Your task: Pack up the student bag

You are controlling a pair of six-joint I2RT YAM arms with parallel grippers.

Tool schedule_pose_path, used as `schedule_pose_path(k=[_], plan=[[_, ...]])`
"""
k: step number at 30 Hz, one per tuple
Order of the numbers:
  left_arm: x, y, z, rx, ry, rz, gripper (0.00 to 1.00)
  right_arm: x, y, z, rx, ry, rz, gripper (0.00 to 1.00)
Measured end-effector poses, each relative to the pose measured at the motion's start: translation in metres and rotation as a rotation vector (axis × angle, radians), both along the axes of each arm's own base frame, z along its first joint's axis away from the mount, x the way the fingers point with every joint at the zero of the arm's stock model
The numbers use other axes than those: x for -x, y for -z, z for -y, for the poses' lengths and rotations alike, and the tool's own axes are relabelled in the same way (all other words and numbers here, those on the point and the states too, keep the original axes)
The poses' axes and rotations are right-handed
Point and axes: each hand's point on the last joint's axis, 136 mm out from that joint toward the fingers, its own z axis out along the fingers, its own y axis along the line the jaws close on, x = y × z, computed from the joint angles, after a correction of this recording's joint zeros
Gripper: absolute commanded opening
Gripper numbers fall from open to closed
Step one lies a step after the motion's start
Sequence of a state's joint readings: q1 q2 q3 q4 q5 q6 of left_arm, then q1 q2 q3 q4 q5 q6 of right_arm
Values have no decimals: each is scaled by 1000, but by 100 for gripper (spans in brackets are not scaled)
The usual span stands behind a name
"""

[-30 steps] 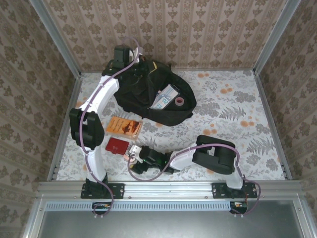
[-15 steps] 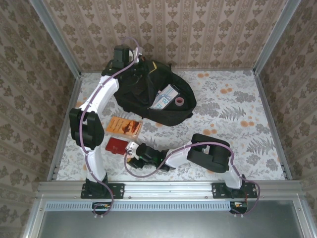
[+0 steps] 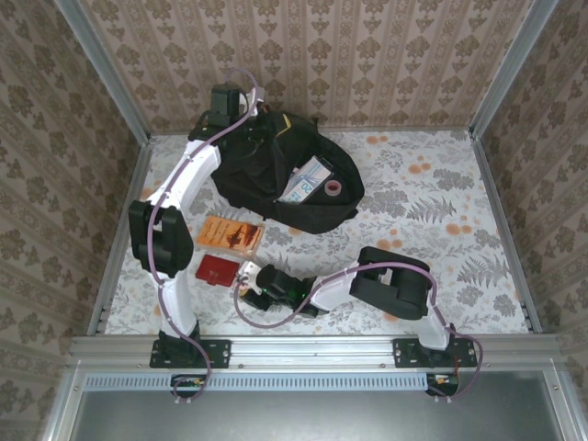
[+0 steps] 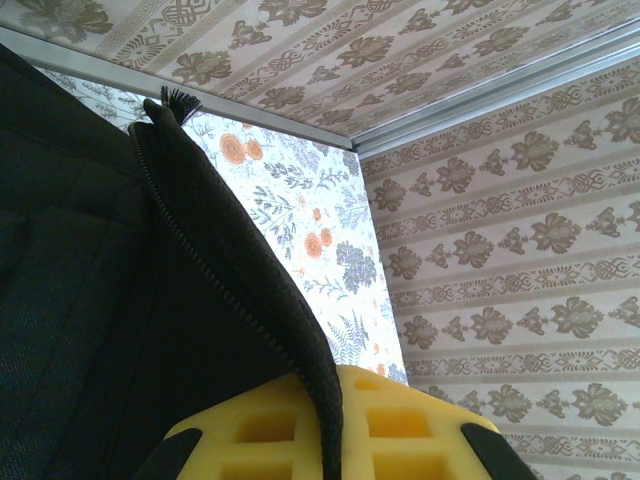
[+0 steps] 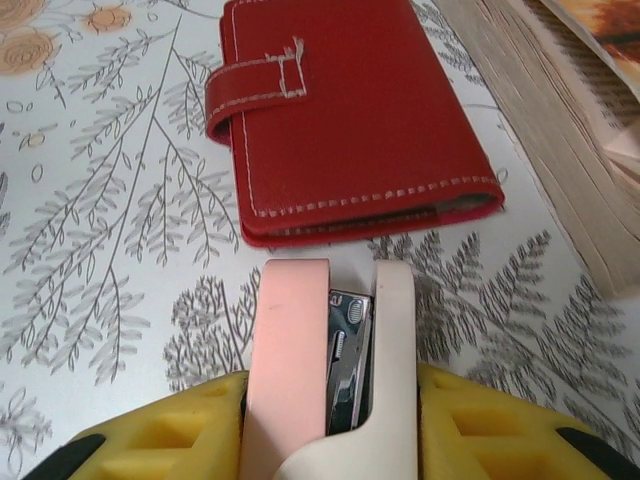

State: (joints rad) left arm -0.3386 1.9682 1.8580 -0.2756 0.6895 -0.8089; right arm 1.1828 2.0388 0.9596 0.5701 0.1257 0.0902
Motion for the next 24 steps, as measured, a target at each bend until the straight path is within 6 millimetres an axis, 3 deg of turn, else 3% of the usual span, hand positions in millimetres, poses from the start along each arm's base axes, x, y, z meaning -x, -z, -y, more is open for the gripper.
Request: schedule_pose_path(k=[5, 10, 19, 24], plan=[[0, 0, 0, 0, 0, 0, 0, -3, -15, 23, 0, 32, 11, 36], [0, 0, 0, 0, 0, 0, 0, -22, -59, 51, -69, 107, 58, 35], [0, 0, 0, 0, 0, 0, 0, -93, -167, 135, -240, 337, 169, 35], [1, 0, 1, 3, 5, -1, 0, -143, -203, 182, -231, 476, 212, 32]])
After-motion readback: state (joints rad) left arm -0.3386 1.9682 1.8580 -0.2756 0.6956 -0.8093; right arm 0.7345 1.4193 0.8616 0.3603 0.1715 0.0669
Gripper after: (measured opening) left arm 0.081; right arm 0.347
